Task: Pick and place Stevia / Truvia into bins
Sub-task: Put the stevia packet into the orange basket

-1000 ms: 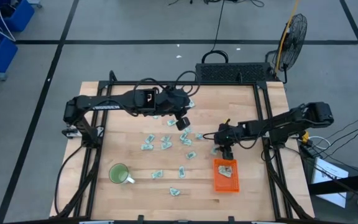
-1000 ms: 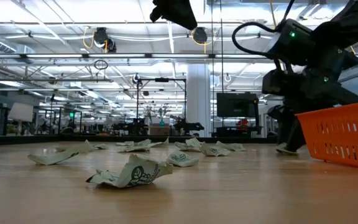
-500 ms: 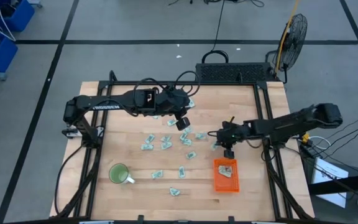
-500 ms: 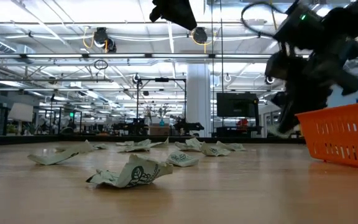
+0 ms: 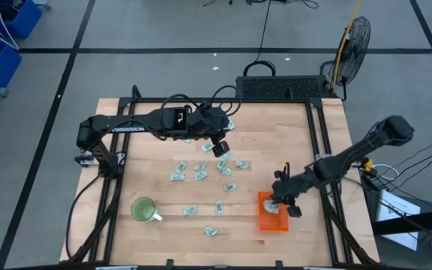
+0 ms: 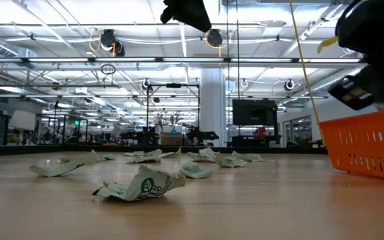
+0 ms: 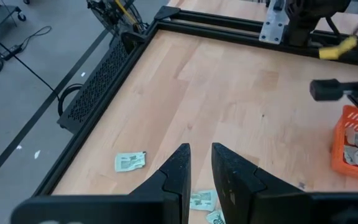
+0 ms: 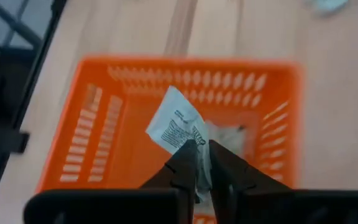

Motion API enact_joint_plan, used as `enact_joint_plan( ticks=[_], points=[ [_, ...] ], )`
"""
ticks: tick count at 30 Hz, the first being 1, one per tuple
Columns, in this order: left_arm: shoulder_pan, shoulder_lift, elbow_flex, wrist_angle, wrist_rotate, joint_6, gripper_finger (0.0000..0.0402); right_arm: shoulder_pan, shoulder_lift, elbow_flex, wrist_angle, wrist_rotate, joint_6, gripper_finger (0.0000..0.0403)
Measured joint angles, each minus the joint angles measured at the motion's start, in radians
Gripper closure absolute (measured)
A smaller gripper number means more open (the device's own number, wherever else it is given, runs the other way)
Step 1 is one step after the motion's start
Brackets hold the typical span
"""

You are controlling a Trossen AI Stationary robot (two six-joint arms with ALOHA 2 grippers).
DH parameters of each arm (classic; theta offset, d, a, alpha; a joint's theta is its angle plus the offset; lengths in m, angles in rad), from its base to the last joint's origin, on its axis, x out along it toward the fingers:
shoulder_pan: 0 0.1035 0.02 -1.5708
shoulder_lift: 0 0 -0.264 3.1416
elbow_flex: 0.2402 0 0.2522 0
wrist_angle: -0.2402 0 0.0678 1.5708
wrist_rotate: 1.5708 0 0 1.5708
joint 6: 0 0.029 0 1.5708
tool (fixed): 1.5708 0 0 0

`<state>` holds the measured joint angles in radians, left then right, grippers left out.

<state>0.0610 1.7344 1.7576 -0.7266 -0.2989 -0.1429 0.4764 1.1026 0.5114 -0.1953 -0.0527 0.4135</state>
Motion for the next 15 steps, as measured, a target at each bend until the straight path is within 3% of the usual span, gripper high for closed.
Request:
enact_joint_plan(
  ticks=[9, 15],
  points=[
    [0.0, 0.0, 0.0, 0.014, 0.0, 0.0, 0.033, 0.021, 0.048, 0.0, -0.004, 0.056, -0.059, 0.0328],
    [0.0, 0.0, 0.0, 0.026, 0.0, 0.0, 0.033, 0.006, -0.04, 0.001, 0.002, 0.133, -0.175, 0.03]
  ],
)
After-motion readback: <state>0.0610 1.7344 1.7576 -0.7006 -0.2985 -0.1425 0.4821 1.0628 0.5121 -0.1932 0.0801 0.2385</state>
